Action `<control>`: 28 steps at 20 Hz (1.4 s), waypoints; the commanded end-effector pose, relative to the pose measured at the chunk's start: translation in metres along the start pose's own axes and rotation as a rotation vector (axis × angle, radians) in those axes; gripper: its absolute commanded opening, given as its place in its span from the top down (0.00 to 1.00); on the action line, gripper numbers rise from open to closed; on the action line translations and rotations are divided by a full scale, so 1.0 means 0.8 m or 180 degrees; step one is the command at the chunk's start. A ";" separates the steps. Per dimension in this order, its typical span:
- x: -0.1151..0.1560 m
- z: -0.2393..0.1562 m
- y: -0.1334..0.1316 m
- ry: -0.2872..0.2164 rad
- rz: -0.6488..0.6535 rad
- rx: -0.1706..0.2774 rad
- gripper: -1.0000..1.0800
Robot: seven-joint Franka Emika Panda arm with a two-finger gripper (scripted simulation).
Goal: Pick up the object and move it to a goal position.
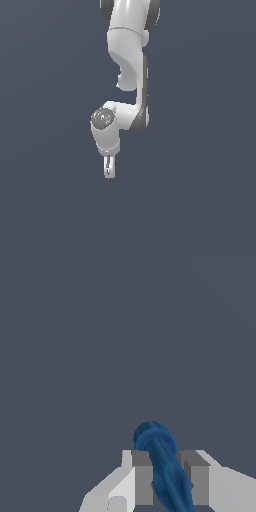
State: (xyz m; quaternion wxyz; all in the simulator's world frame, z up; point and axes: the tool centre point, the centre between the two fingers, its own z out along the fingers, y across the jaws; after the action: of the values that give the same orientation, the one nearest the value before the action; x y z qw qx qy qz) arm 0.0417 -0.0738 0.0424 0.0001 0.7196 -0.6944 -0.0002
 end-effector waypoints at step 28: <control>-0.287 -0.049 -0.028 0.0002 0.0000 0.0001 1.00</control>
State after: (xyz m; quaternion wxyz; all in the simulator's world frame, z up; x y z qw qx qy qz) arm 0.0549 0.1386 0.0782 0.0000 0.7201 -0.6939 0.0000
